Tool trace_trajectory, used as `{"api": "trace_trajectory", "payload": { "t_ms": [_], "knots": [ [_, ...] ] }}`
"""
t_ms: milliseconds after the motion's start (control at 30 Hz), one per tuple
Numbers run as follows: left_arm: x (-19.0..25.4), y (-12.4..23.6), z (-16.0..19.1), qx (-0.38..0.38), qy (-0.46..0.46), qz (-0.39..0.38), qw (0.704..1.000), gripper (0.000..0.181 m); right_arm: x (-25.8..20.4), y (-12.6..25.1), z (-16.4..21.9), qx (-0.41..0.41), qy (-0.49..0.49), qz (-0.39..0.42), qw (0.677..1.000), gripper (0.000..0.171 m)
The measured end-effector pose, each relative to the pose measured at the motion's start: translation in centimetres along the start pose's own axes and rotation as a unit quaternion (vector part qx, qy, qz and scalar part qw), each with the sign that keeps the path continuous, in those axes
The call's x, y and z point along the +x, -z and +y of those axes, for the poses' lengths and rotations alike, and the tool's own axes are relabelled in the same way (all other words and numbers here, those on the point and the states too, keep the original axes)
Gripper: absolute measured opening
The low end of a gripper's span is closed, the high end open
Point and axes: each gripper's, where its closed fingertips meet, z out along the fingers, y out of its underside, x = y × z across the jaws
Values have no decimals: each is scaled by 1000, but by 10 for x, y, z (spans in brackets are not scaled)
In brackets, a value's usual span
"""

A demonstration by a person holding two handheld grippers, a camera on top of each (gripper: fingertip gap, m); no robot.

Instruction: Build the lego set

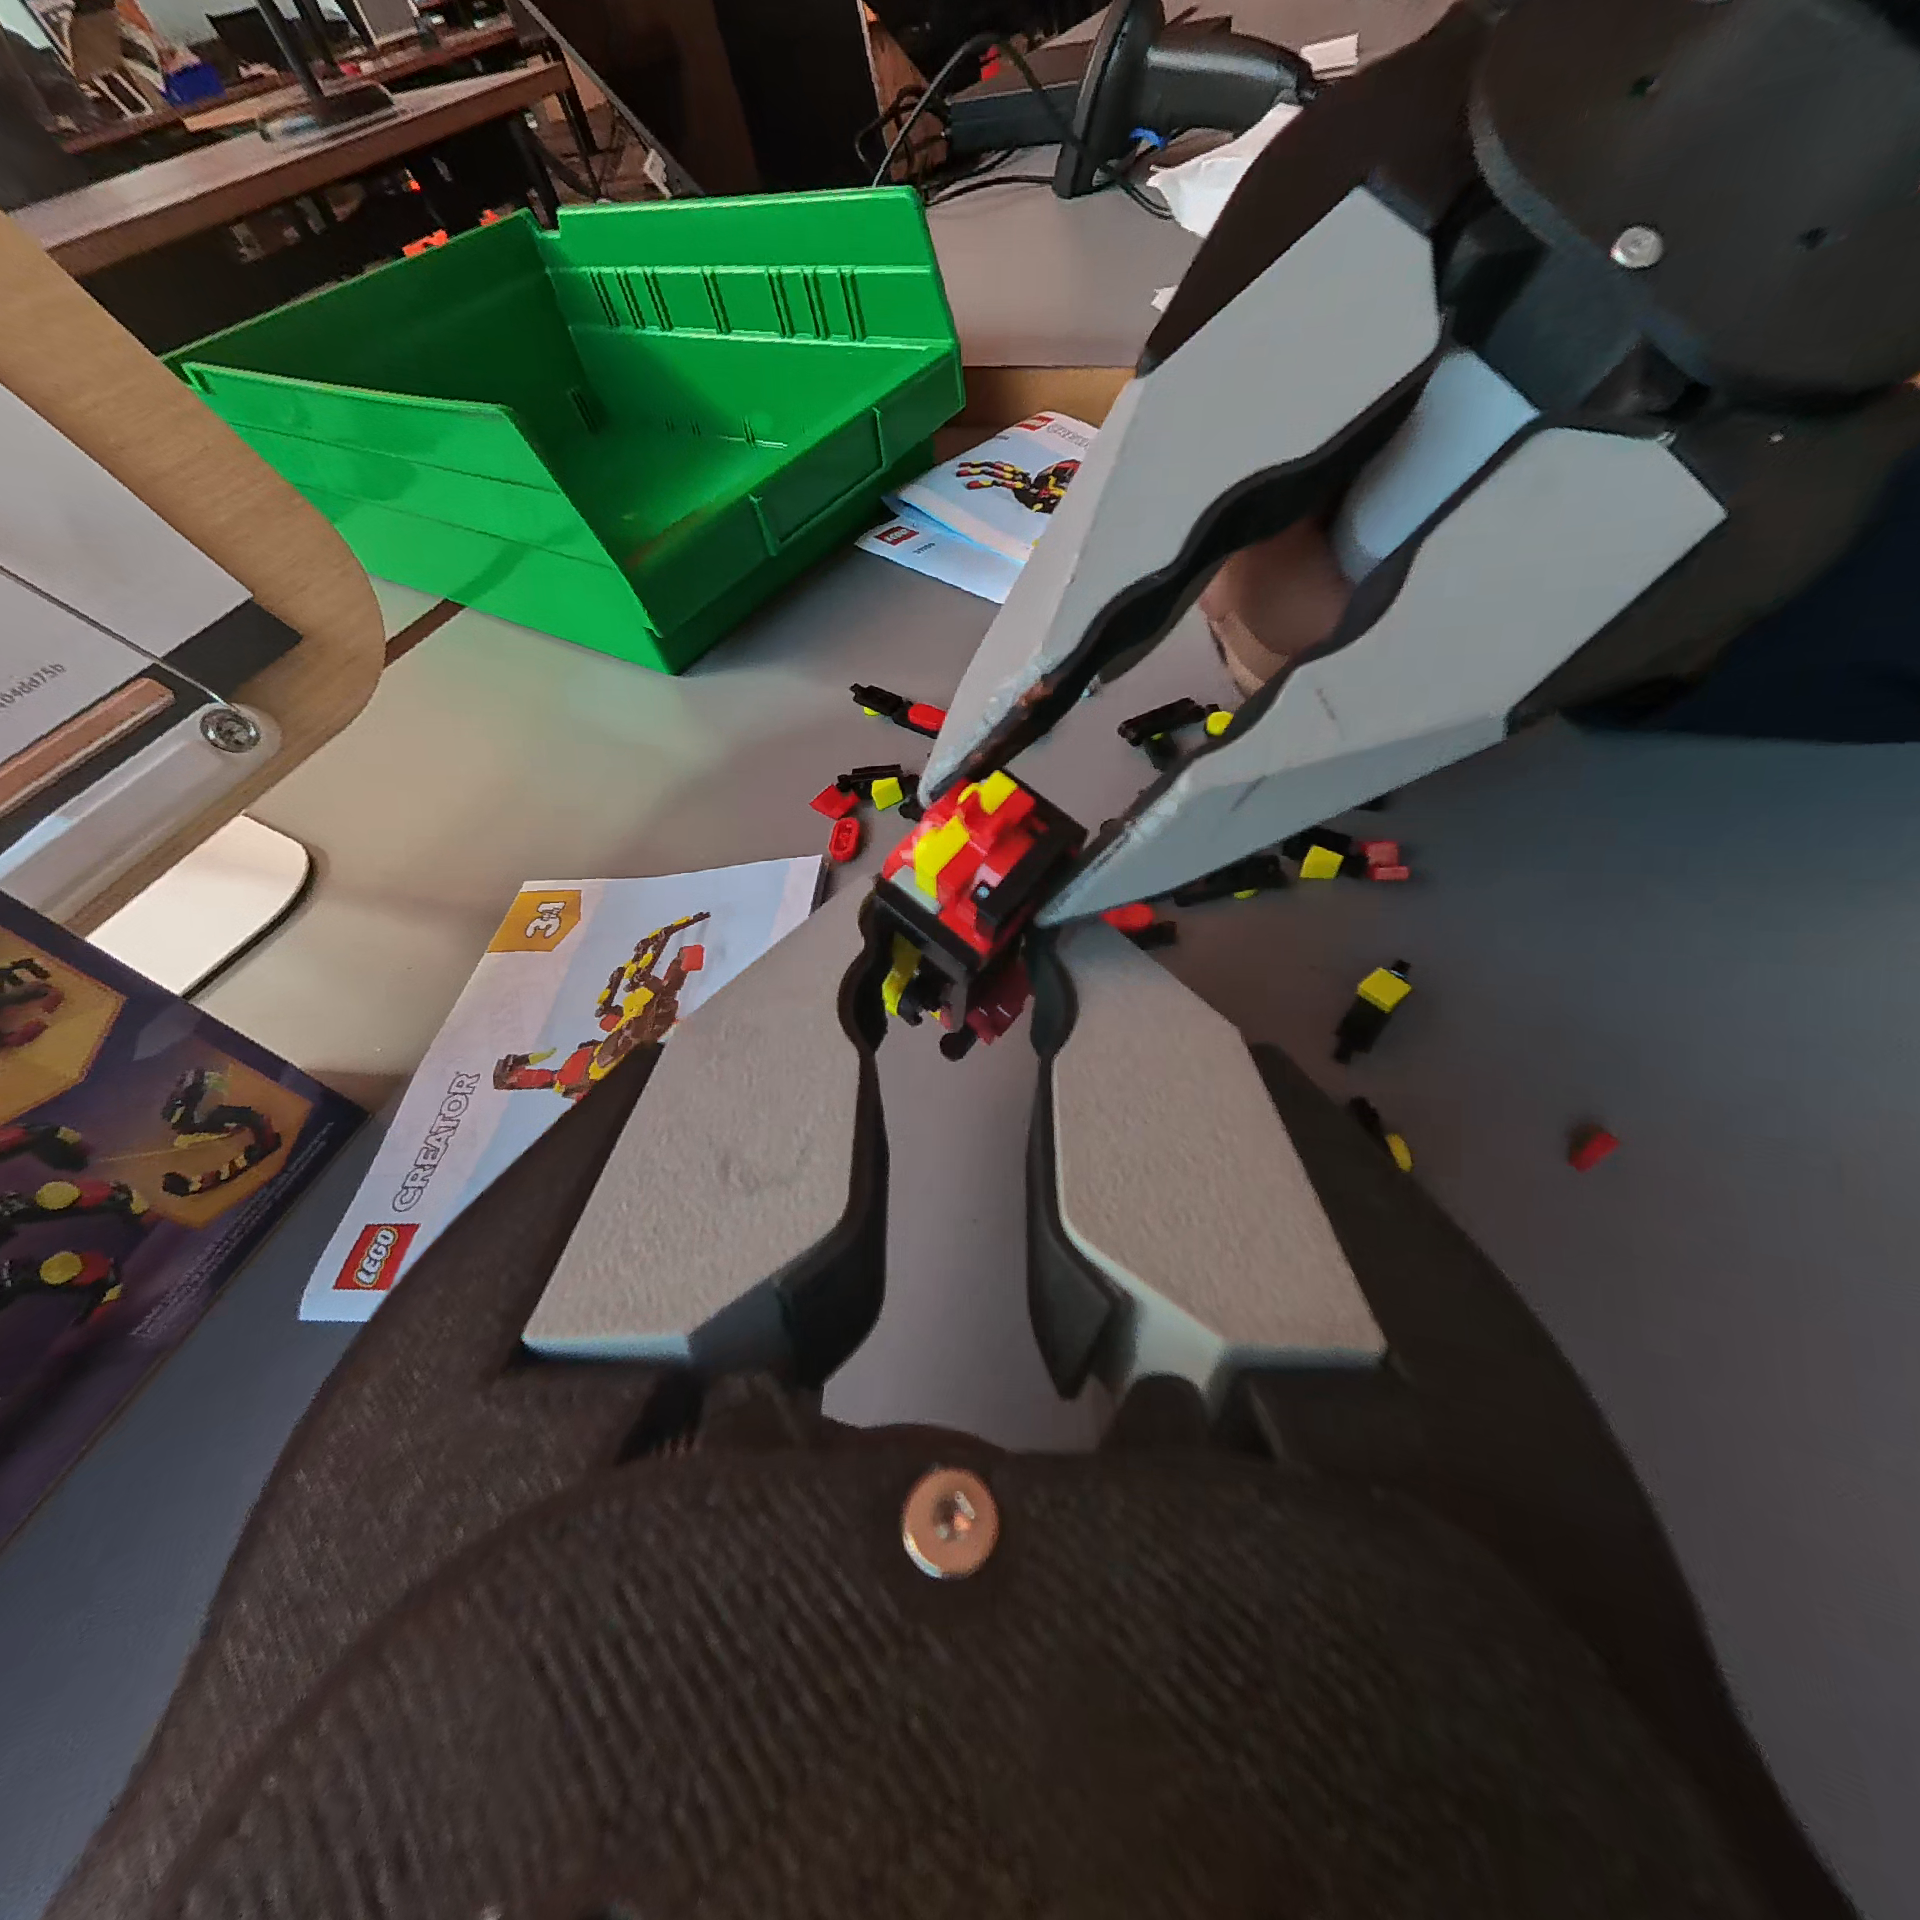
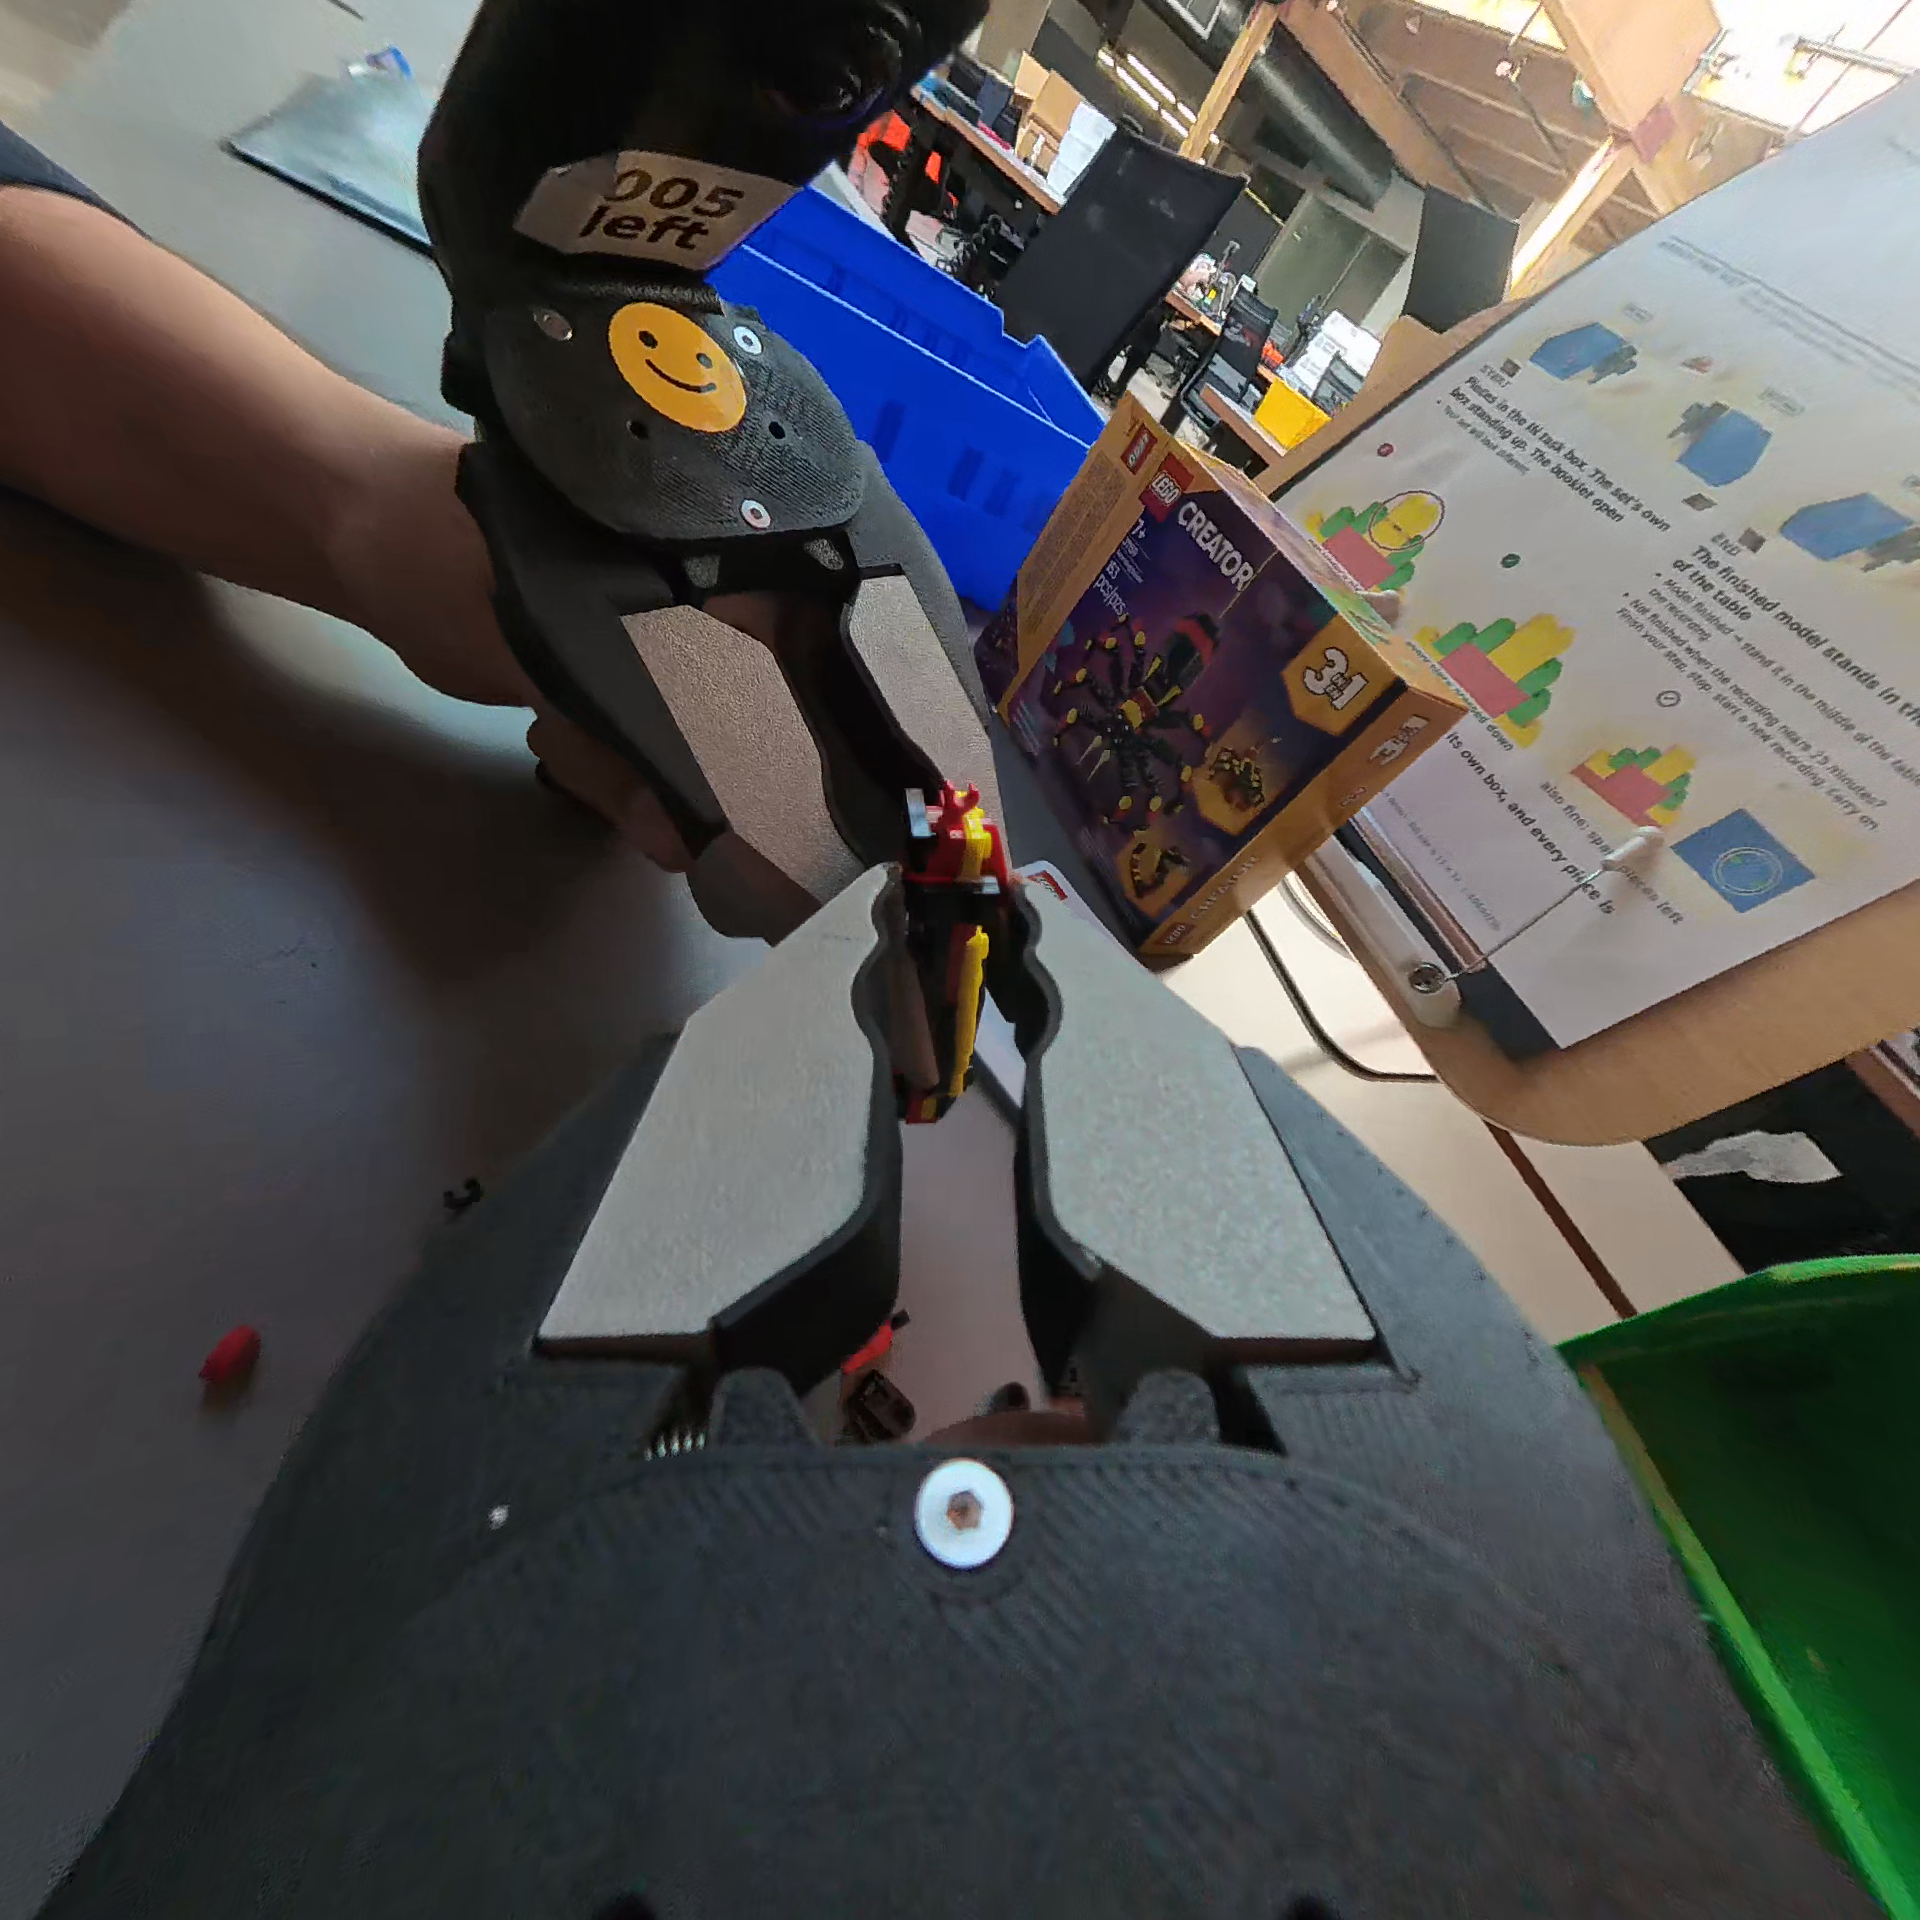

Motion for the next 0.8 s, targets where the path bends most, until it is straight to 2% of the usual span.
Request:
{"api": "trace_trajectory", "payload": {
  "t_ms": [200, 433, 500, 567, 633, 700, 800],
  "knots": [
    [7, -2, 5, -25, -64, 1, 998, 22, -9, 7, 6, -53, 99, -6, 994, 16],
    [28, 5, 10, -28, -138, 64, 988, 21, -30, 17, 3, -45, 86, -84, 992, 15],
    [34, 6, 14, -32, -142, 87, 985, 21, -29, 20, 6, -52, 85, -83, 992, 0],
    [22, 6, 13, -28, -135, 64, 988, 21, -32, 22, 7, -46, 90, -96, 990, 0],
    [14, 8, 7, -12, -96, 62, 993, 21, -23, 21, 1, -29, 82, -67, 994, 0],
    [12, 9, 3, 5, -69, 67, 995, 21, -8, 19, 9, -47, 72, -33, 996, 0],
    [-8, 3, 17, -38, -83, 6, 996, 22, 26, 16, 41, -111, 57, 44, 991, 0]
  ]
}}
